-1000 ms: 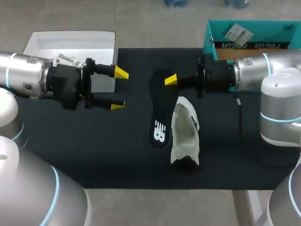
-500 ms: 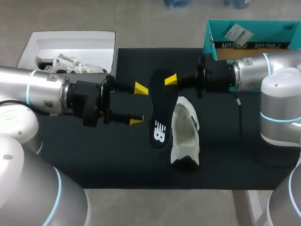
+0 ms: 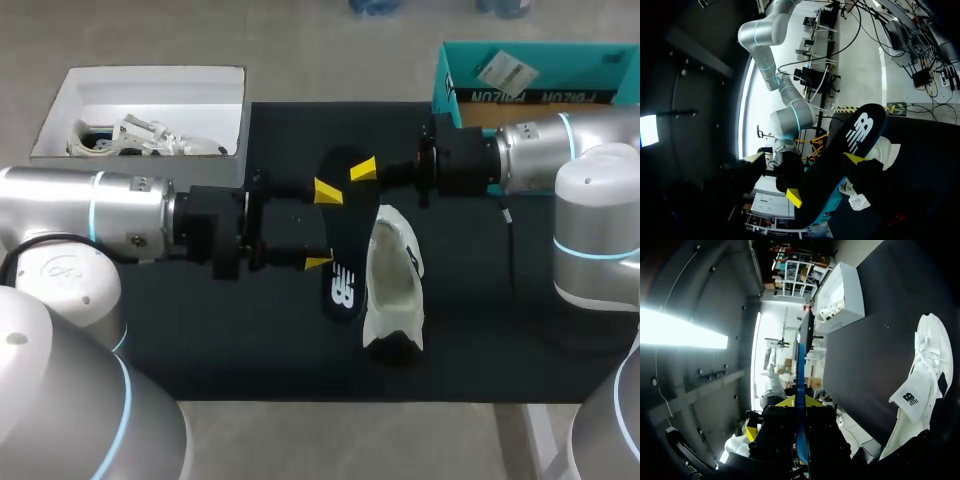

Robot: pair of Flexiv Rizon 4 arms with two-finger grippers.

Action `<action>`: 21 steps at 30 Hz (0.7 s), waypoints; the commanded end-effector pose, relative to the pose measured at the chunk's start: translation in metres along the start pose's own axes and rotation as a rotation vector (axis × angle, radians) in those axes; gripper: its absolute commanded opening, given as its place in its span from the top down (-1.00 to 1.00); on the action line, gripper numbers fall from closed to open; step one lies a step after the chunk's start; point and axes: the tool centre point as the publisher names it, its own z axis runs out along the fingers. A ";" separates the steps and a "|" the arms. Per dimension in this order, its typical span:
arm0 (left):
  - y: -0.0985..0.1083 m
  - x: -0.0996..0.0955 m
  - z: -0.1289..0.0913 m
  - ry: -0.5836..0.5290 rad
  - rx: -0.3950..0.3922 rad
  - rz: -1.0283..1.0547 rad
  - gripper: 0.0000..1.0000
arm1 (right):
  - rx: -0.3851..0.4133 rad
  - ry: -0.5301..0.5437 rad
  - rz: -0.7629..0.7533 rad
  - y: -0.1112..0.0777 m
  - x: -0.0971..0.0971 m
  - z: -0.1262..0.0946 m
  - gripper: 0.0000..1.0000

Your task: Take the shoe out of the shoebox, open the shoe tongue, remove and reinsert the insole, then place the shoe into the shoebox

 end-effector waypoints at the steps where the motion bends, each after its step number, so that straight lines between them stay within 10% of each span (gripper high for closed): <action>1: 0.004 -0.001 -0.002 0.007 -0.009 0.012 -1.00 | -0.001 0.000 0.000 0.000 0.000 0.002 1.00; 21: 0.046 -0.002 -0.027 0.035 -0.024 0.135 -1.00 | -0.001 0.000 0.000 0.000 0.000 0.002 1.00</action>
